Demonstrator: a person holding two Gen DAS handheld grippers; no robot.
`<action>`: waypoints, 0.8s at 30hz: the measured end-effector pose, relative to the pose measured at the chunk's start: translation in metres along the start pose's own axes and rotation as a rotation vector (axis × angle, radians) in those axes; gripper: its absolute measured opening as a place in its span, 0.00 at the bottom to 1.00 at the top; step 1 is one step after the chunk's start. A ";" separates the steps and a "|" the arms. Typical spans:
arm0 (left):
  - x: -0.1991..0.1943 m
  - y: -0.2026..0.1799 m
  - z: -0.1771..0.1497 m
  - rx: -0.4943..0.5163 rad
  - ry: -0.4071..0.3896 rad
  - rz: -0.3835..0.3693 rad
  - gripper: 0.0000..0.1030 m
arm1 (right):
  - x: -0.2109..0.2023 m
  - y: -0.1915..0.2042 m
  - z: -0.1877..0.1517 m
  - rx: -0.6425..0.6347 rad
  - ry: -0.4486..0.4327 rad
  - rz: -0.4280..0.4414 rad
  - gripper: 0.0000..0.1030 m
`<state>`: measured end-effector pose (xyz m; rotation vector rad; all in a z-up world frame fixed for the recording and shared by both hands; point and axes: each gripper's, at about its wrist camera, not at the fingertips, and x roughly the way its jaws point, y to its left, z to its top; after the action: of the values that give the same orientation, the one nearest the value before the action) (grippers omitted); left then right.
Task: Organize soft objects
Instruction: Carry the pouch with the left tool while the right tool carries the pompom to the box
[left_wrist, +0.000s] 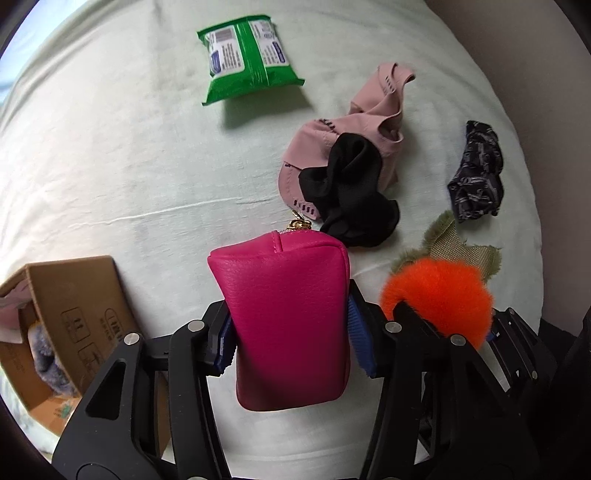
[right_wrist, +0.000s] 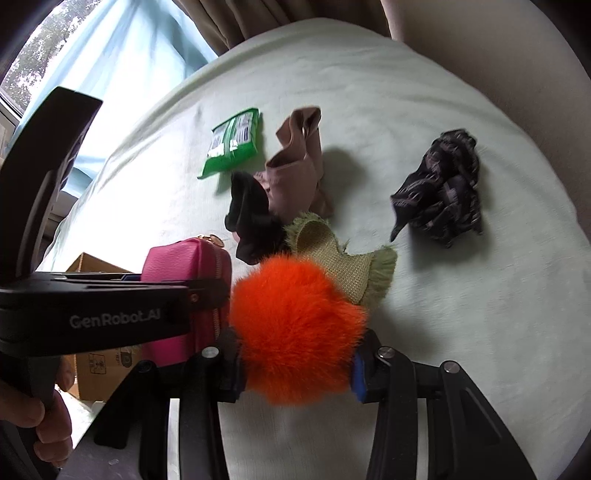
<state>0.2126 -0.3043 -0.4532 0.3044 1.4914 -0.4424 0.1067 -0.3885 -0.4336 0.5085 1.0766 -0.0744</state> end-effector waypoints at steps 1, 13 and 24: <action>-0.008 -0.004 -0.001 -0.004 -0.008 -0.004 0.46 | -0.005 0.000 0.000 -0.003 -0.005 -0.003 0.38; -0.107 0.005 -0.032 -0.065 -0.148 -0.040 0.45 | -0.092 0.024 0.004 -0.083 -0.090 -0.012 0.38; -0.232 0.053 -0.088 -0.178 -0.349 -0.057 0.45 | -0.188 0.098 0.023 -0.225 -0.185 -0.002 0.38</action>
<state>0.1539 -0.1950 -0.2324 0.0396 1.1891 -0.3828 0.0641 -0.3471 -0.2290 0.2914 0.8911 -0.0019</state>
